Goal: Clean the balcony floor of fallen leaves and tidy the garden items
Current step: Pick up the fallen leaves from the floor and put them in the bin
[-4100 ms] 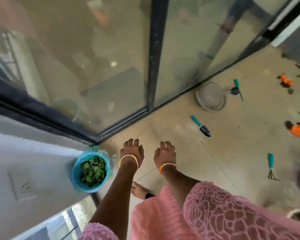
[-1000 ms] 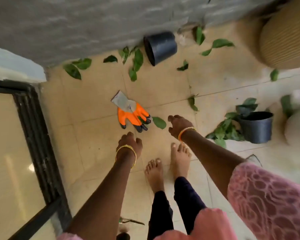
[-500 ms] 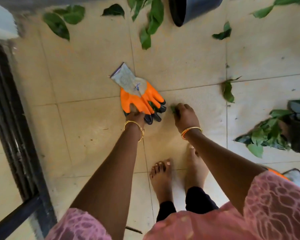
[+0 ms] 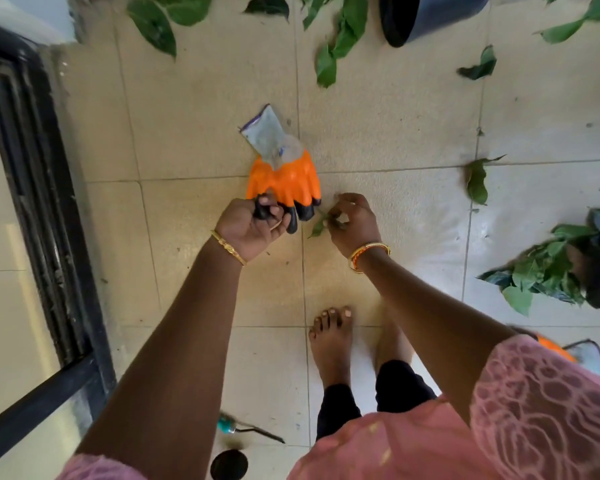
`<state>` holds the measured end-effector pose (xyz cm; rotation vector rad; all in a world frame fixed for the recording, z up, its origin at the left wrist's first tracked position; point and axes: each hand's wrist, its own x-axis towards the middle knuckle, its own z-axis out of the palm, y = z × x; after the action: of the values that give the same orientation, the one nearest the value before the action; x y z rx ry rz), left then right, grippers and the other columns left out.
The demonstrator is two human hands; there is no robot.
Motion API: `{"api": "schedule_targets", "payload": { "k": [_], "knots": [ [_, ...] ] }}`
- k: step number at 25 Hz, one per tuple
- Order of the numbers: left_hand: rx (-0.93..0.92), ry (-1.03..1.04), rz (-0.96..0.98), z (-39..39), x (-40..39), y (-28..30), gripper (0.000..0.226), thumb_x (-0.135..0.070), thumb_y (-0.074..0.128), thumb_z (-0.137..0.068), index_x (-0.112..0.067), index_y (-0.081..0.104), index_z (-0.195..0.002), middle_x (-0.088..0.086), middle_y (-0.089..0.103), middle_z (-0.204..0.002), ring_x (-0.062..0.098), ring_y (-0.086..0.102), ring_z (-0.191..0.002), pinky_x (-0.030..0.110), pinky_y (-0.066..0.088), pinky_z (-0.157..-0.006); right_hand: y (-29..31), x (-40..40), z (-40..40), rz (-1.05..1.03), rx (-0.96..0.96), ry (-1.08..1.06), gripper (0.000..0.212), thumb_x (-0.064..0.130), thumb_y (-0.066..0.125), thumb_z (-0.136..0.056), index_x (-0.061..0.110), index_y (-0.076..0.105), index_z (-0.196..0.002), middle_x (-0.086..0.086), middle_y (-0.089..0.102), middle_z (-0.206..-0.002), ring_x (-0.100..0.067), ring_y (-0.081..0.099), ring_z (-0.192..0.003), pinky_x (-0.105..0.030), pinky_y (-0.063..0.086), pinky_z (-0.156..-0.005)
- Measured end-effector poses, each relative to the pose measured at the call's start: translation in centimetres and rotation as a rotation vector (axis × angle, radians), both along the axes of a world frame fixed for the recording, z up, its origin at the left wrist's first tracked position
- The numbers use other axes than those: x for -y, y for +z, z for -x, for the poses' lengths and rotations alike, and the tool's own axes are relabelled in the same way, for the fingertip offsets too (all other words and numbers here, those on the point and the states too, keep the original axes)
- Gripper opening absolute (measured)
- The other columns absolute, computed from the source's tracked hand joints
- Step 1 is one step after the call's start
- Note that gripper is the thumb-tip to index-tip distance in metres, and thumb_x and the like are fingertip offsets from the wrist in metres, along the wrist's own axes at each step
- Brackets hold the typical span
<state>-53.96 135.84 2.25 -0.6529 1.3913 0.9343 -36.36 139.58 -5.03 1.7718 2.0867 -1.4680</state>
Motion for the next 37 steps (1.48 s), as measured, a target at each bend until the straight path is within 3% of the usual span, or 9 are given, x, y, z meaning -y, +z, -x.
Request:
{"api": "schedule_targets", "payload": {
  "k": [3,10,14,18,22,27,30,34,37],
  "knots": [
    [-0.140,-0.062,0.055,0.6,1.3,0.0,0.034,-0.013,0.026,-0.101,-0.020,0.045,-0.073,-0.008,0.045,-0.051,0.010,0.040,-0.050,0.027,0.044,-0.071,0.0,1.1,-0.4,-0.077,0.028,-0.051,0.014,0.003,0.064,-0.083,0.003,0.065,-0.096,-0.012,0.052,-0.122,-0.028,0.052,-0.112,-0.027,0.048,-0.088],
    [-0.480,-0.418,0.289,1.6,5.1,-3.4,0.022,-0.017,0.035,-0.102,-0.016,0.050,-0.118,0.006,0.056,-0.083,0.015,0.053,-0.066,0.025,0.044,-0.056,-1.6,3.5,-0.4,-0.334,0.059,0.748,0.017,0.001,0.079,-0.064,0.006,0.072,-0.079,-0.017,0.061,-0.118,-0.040,0.055,-0.112,-0.048,0.052,-0.082],
    [-0.637,-0.564,0.411,0.3,7.1,-4.8,0.033,-0.025,0.050,-0.095,-0.010,0.047,-0.124,0.018,0.053,-0.127,0.033,0.055,-0.106,0.039,0.049,-0.084,-2.4,3.3,-1.3,-0.268,0.103,0.657,0.024,-0.007,0.062,-0.081,-0.002,0.067,-0.104,-0.020,0.059,-0.104,-0.037,0.057,-0.096,-0.044,0.056,-0.074],
    [-1.013,-0.736,0.369,-3.9,6.5,-1.7,0.046,-0.025,0.060,-0.087,-0.009,0.044,-0.127,0.016,0.036,-0.133,0.035,0.044,-0.116,0.041,0.041,-0.091,0.7,2.5,-1.7,-0.067,0.078,0.285,0.017,0.008,0.063,-0.086,0.008,0.063,-0.103,-0.011,0.067,-0.095,-0.029,0.063,-0.084,-0.033,0.053,-0.073],
    [-0.678,-1.006,-0.142,-10.1,2.6,1.7,0.038,-0.038,0.047,-0.096,-0.017,0.049,-0.128,0.011,0.050,-0.126,0.027,0.053,-0.111,0.036,0.045,-0.095,6.9,1.3,-1.5,0.212,-0.029,-0.342,0.016,0.000,0.064,-0.081,0.013,0.056,-0.083,-0.005,0.063,-0.068,-0.013,0.056,-0.053,-0.012,0.046,-0.046],
    [-0.626,-1.012,0.023,-13.4,-3.2,3.4,0.050,-0.038,0.030,-0.100,-0.002,0.065,-0.102,0.022,0.066,-0.106,0.037,0.062,-0.098,0.043,0.052,-0.084,11.1,-0.9,-4.2,0.593,-0.367,-0.711,0.015,-0.016,0.054,-0.082,-0.005,0.063,-0.087,-0.013,0.062,-0.062,-0.018,0.057,-0.051,-0.024,0.050,-0.052],
    [-0.398,-0.939,0.065,-14.0,-5.4,2.4,0.044,-0.034,0.035,-0.099,-0.002,0.061,-0.084,0.020,0.066,-0.092,0.033,0.066,-0.075,0.029,0.053,-0.052,12.2,-3.7,-6.9,0.814,-0.445,-0.657,0.021,-0.013,0.051,-0.086,-0.017,0.059,-0.104,-0.017,0.063,-0.066,-0.019,0.062,-0.056,-0.027,0.054,-0.060],
    [-0.314,-0.853,0.108,-14.3,-6.3,1.6,0.037,-0.028,0.042,-0.101,-0.009,0.051,-0.070,0.005,0.047,-0.062,0.017,0.043,-0.046,0.010,0.029,-0.031,9.7,-7.9,-12.0,0.239,0.161,-0.298,0.019,0.024,0.067,-0.084,0.012,0.071,-0.098,-0.004,0.068,-0.092,-0.017,0.061,-0.086,-0.030,0.050,-0.087],
    [-0.312,-1.004,0.070,-14.8,-5.6,0.5,0.033,-0.025,0.043,-0.101,-0.007,0.059,-0.080,0.003,0.040,-0.059,0.016,0.034,-0.048,0.017,0.028,-0.039,5.9,-9.6,-15.1,-0.014,0.340,-0.128,0.056,0.018,0.067,-0.085,0.017,0.046,-0.137,-0.013,0.035,-0.145,-0.032,0.038,-0.128,-0.034,0.036,-0.105]
  ]
}}
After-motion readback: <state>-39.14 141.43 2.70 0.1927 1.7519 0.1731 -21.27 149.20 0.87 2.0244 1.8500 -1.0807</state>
